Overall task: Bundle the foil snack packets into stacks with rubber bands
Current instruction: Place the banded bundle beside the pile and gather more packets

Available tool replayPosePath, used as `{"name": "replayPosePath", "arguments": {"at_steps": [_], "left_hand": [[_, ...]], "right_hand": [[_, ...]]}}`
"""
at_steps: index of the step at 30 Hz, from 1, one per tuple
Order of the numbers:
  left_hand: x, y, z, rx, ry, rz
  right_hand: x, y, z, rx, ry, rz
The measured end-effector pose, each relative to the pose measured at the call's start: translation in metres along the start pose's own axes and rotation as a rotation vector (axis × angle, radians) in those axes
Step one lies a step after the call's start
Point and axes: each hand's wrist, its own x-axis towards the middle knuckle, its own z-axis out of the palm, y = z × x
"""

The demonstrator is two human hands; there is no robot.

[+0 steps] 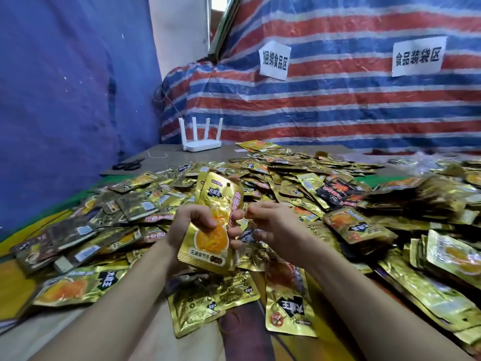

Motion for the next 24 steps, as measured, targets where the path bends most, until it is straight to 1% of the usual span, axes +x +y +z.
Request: {"name": "replayPosePath", "arguments": {"at_steps": [2,3,4,7,8,9,12,15,16,18,19,21,22,24], "left_hand": [[-0.001,0.001,-0.001,-0.050,-0.012,0.016],[-0.001,0.001,-0.001,-0.043,0.009,0.010],[-0.002,0.001,-0.002,-0.011,0.046,-0.003],[-0.001,-0.002,-0.006,0.118,0.198,-0.031],[-0.001,-0.002,-0.009,0.135,0.229,-0.033],[0.000,-0.002,-0.011,0.141,0.237,-0.039],[-0.001,0.001,-0.014,0.120,0.174,-0.065],[-0.003,0.001,-0.011,0.074,0.035,-0.082],[-0.004,0.001,-0.010,0.056,0.003,-0.081],[-0.004,0.003,-0.008,0.014,-0.039,-0.073],[-0.004,0.003,-0.007,-0.016,-0.051,-0.062],[-0.004,0.003,-0.007,-0.067,-0.056,-0.011],[-0.005,0.004,-0.006,-0.073,-0.047,0.012],[-0.005,0.005,-0.006,-0.068,-0.042,0.022]], "right_hand": [[-0.003,-0.004,-0.005,0.119,-0.074,0.035],[-0.003,-0.003,-0.006,0.105,-0.059,0.024],[-0.002,0.000,-0.005,0.020,-0.015,-0.014],[-0.001,0.011,0.004,-0.389,0.174,-0.184],[0.000,0.014,0.006,-0.459,0.225,-0.242],[0.001,0.015,0.007,-0.475,0.266,-0.286],[0.000,0.013,0.002,-0.381,0.328,-0.313],[-0.001,0.013,-0.002,-0.441,0.356,-0.305],[-0.001,0.013,-0.002,-0.436,0.344,-0.293],[-0.001,0.010,-0.002,-0.326,0.285,-0.219],[-0.001,0.008,-0.003,-0.229,0.225,-0.153],[-0.001,0.003,-0.003,-0.010,0.051,-0.006],[-0.003,0.000,-0.002,0.080,-0.033,0.043],[-0.006,-0.004,-0.002,0.202,-0.159,0.078]]}}
